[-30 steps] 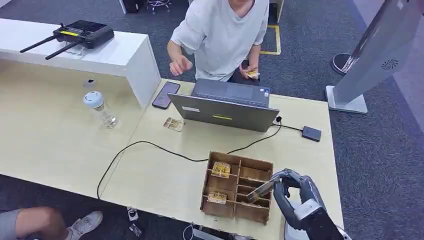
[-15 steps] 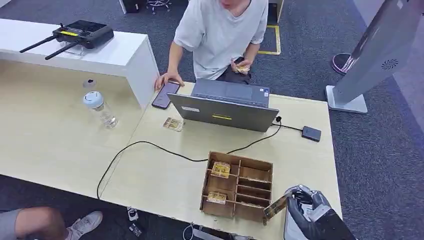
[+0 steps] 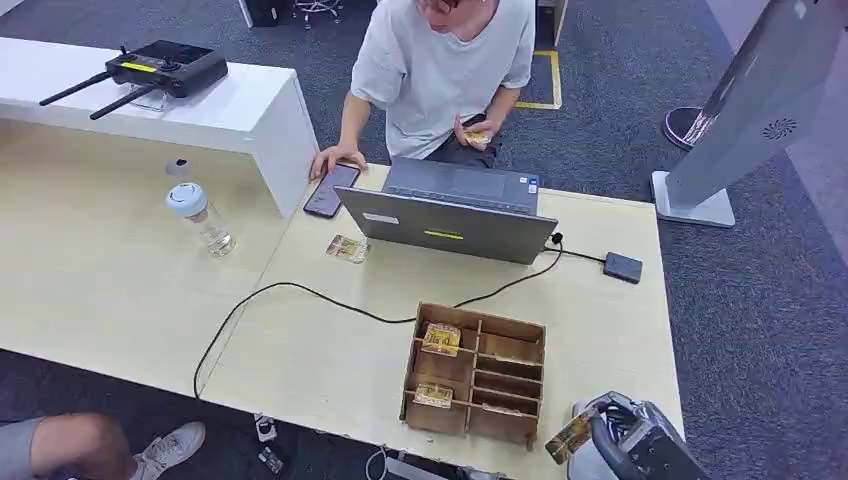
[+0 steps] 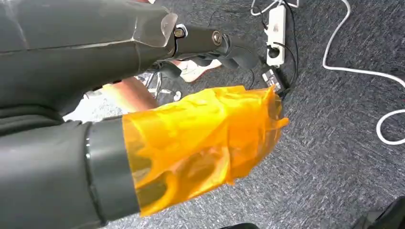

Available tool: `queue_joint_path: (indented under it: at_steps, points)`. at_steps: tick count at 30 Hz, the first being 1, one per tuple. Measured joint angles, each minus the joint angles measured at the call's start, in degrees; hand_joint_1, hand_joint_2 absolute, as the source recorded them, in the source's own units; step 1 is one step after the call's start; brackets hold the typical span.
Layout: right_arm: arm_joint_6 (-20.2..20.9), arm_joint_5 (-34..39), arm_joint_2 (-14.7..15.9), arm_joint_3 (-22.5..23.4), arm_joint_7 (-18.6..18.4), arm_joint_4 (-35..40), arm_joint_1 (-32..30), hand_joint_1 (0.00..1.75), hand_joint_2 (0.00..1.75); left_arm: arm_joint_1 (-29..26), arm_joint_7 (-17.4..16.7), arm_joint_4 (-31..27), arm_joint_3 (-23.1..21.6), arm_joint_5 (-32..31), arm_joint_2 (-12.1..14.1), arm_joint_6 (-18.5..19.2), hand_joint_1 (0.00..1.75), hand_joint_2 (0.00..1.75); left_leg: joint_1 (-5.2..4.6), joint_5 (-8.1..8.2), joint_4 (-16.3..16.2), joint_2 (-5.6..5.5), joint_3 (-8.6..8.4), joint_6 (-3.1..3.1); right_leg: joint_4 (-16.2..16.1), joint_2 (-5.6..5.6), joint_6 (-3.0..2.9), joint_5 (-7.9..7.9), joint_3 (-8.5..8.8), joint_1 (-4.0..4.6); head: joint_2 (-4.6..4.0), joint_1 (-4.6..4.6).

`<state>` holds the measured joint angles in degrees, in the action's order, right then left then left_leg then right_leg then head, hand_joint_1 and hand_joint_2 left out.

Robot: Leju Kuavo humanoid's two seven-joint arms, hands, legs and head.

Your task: Pass the card to the sensor for recognition and then transmit it.

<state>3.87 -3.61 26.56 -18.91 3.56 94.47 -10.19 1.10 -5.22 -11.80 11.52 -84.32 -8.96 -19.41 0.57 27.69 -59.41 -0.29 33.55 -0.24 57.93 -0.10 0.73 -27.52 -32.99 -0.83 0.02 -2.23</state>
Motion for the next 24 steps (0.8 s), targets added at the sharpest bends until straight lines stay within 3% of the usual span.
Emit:
queue_joint_path:
  at_steps: [8,18,24]
  points:
    - [-1.4,-3.7,2.5,0.0,-2.2,-0.1,-0.5,1.75,1.75,0.0,-0.1,0.0,0.0,0.2,0.0,0.0,0.0,0.0,0.0,0.0,0.0,0.0,0.0,0.0,0.0,0.0,0.0,0.0,0.0,0.0,0.0,0.0]
    - [-1.4,-6.0,3.6,-0.2,-3.6,-0.4,-0.4,1.75,1.75,0.0,-0.1,0.0,0.0,0.3,0.0,0.0,0.0,0.0,0.0,0.0,0.0,0.0,0.0,0.0,0.0,0.0,0.0,0.0,0.0,0.0,0.0,0.0]
    - [-2.5,-11.2,3.7,-0.8,-6.1,-0.5,-0.2,1.75,1.75,0.0,-0.3,0.0,0.0,0.5,0.0,-0.1,0.0,0.0,0.0,0.0,0.0,0.0,0.0,0.0,0.0,0.0,0.0,0.0,0.0,0.0,0.0,-0.02]
